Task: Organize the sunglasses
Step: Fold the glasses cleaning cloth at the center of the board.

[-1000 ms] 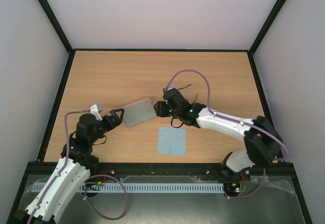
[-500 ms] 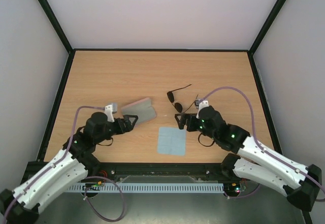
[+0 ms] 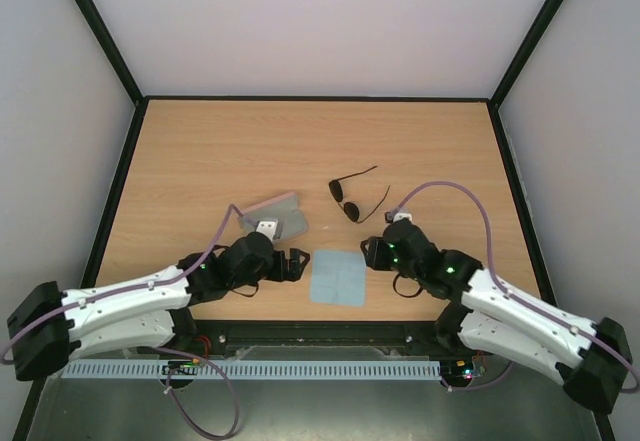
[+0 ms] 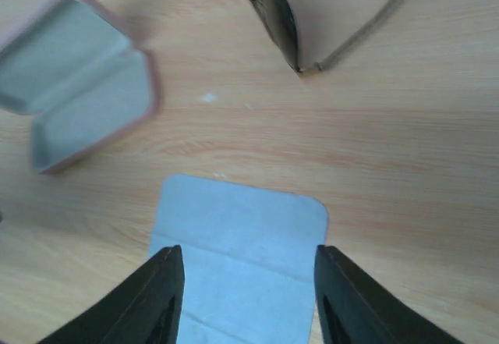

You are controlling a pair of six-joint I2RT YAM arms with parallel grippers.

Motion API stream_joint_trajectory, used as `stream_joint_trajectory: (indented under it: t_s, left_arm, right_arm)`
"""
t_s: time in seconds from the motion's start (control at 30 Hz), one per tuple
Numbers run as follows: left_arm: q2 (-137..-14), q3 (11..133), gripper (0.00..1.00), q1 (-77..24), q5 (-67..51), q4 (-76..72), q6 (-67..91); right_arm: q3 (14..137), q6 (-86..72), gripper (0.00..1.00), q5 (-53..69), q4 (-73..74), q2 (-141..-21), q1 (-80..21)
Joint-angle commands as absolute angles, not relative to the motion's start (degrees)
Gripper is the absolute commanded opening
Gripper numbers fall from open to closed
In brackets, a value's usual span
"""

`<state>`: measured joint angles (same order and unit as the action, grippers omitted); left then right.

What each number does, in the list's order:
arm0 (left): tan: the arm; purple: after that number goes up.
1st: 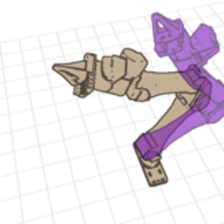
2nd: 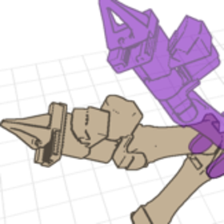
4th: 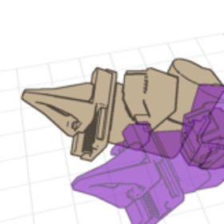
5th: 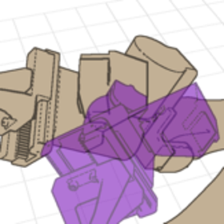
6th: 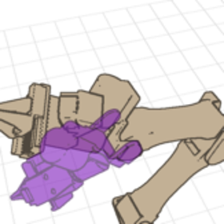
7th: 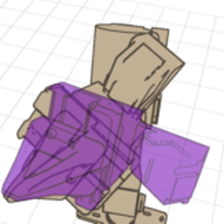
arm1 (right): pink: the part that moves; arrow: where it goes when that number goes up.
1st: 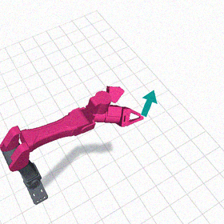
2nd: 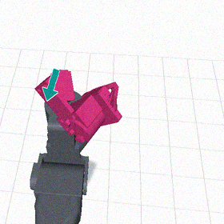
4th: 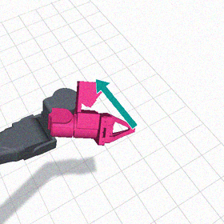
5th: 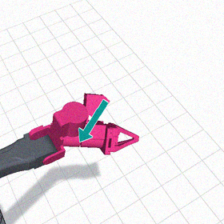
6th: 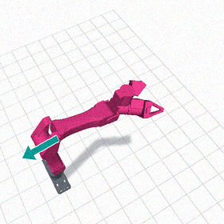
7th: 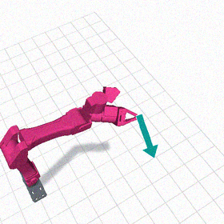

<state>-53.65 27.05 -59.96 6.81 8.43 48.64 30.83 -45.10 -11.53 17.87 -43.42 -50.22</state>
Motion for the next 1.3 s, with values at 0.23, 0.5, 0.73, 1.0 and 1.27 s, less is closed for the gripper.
stream_joint_trajectory:
  t_s: [0.23,0.5,0.73,1.0,1.27]
  left_arm:
    - [-69.2,30.0,0.67,-55.9,0.4,-6.0,45.9]
    - [-78.0,33.7,0.38,-54.6,-1.1,-8.7,44.5]
    - [-82.5,33.6,0.37,-54.8,-1.3,-10.9,45.1]
    - [-87.6,33.7,0.42,-56.0,-0.1,-12.8,46.2]
    - [-88.5,34.2,0.42,-56.0,0.5,-12.7,46.2]
  right_arm:
    - [27.6,-45.2,0.27,-14.7,10.0,-61.3,-48.8]
    - [27.4,-41.1,0.15,-8.9,4.7,-66.8,-42.9]
    - [27.5,-39.3,0.17,-7.3,2.8,-69.9,-42.0]
    - [27.4,-38.1,0.18,-6.5,1.1,-74.1,-42.0]
    - [27.8,-37.9,0.17,-6.9,0.8,-76.8,-42.0]
